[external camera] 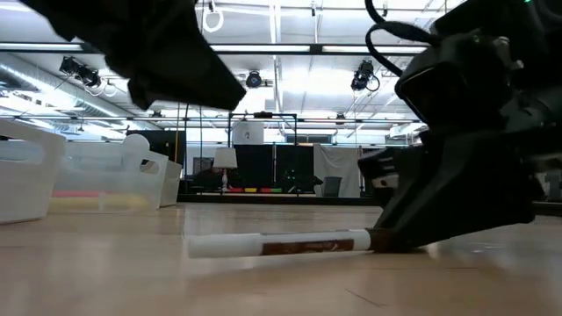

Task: Pick & Place Markers
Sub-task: Put the brown marker into the white bin

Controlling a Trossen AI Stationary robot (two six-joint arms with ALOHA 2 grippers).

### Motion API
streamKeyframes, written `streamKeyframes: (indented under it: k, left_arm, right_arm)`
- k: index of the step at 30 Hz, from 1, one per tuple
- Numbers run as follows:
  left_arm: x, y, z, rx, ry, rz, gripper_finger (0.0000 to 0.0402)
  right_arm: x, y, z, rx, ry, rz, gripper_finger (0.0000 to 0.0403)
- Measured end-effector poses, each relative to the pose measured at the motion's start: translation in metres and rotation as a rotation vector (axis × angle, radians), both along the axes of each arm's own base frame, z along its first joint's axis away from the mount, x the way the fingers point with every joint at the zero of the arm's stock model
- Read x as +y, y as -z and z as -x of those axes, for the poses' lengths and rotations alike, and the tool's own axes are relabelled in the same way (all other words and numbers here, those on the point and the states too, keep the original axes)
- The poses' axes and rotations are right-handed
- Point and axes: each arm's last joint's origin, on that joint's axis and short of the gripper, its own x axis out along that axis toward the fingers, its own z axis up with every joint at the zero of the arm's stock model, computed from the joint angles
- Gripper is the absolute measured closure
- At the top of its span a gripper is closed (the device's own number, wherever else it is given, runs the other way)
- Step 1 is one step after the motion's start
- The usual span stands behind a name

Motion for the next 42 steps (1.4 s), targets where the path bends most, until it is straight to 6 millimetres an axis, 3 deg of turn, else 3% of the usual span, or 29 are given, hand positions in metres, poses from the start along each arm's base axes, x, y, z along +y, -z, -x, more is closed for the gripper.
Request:
streamKeyframes:
  k: [6,11,18,24,30,36,42]
  left_arm:
    - [-0.006,0.021,-0.002,0.027,-0.018,0.124,0.0287]
    - [-0.001,0.030,-0.007,0.076,0.005,0.048,0.0268]
    - [0.002,0.020,-0.019,0.012,0.093,-0.053,0.0181]
    - [-0.007,0.002,-0.041,-0.273,0.277,-0.147,0.0127]
    - [-0.022,-0.013,-0.060,-0.488,0.304,-0.238,0.0122]
    - [-0.037,-0.032,-0.070,-0.536,0.270,-0.286,0.0125]
    - [-0.048,-0.035,-0.062,-0.496,0.143,-0.341,0.0180]
  right_arm:
    - [0.020,-0.013,0.011,0.041,0.183,-0.124,0.0369]
    - [0.049,-0.046,0.035,-0.017,0.189,-0.117,0.0384]
    - [0.068,-0.099,0.063,-0.220,0.296,-0.100,0.0384]
    - [0.067,-0.130,0.062,-0.444,0.372,-0.106,0.0384]
    - [0.061,-0.141,0.056,-0.544,0.407,-0.127,0.0384]
    - [0.059,-0.143,0.054,-0.558,0.411,-0.126,0.0381]
    - [0.060,-0.143,0.054,-0.558,0.410,-0.127,0.0375]
